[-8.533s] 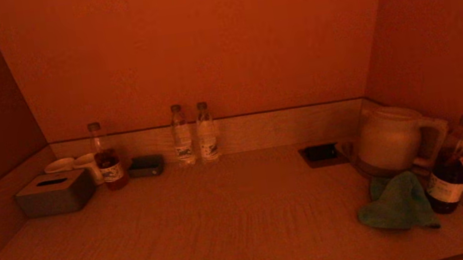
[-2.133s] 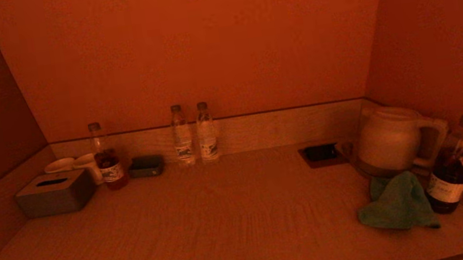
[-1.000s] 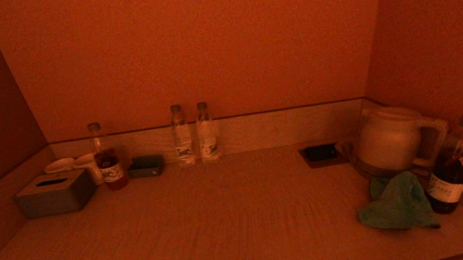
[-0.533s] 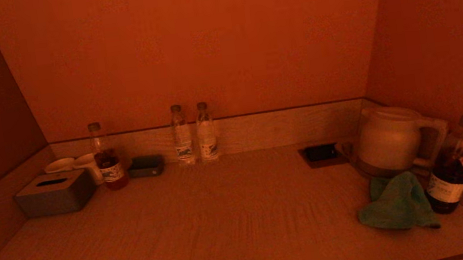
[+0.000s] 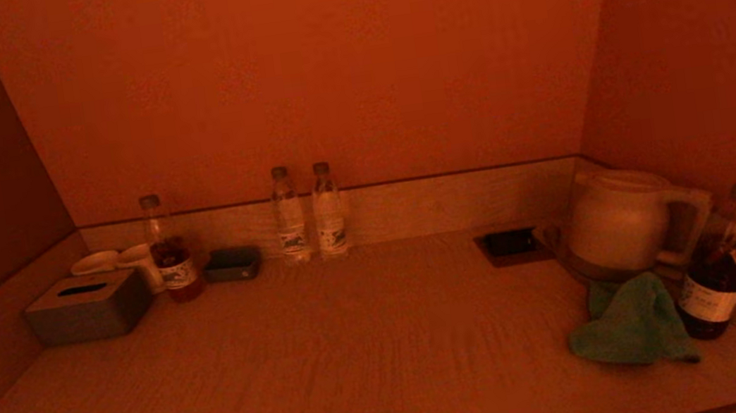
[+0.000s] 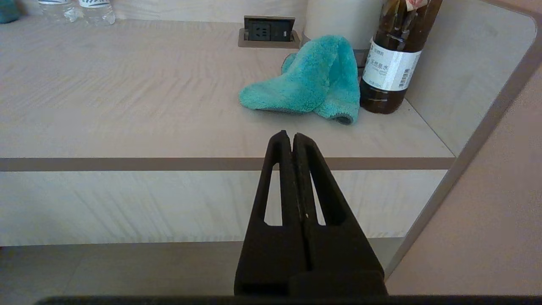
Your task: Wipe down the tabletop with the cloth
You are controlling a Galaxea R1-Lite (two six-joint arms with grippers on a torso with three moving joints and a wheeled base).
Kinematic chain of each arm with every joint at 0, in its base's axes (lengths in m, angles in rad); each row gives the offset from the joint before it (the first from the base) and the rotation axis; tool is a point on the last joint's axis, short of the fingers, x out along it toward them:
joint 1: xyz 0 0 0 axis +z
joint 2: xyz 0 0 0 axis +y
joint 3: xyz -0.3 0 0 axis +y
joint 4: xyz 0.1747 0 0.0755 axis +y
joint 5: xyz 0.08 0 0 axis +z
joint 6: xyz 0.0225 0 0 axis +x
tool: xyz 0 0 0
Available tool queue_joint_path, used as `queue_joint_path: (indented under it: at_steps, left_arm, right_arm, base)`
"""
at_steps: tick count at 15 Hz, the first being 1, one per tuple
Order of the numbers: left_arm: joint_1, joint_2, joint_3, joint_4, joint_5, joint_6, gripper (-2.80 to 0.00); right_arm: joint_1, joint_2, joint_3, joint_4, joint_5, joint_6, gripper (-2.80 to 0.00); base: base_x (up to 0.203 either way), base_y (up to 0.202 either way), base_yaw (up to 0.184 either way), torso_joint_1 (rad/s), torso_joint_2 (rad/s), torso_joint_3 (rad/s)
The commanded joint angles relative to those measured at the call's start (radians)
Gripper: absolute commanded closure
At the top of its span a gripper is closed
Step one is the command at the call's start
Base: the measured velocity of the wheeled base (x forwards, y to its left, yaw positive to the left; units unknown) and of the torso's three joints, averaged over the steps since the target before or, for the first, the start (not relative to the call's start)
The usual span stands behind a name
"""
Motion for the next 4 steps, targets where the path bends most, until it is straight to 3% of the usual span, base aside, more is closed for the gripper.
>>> queue_joint_path:
  at_steps: [1, 4]
  left_arm:
    - [-0.001, 0.0, 0.0, 0.0, 0.0, 0.0, 0.0]
    - [0.0, 0.0, 0.0, 0.0, 0.0, 0.0, 0.0]
  right_arm:
    - [0.0, 0.001, 0.0, -0.001, 0.001, -0.002, 0.0]
    - [0.0, 0.001, 0.0, -0.001, -0.001, 0.001, 0.0]
  base:
    - [0.0, 0.0, 0.0, 0.0, 0.0, 0.0]
    - [0.0, 0.0, 0.0, 0.0, 0.0, 0.0]
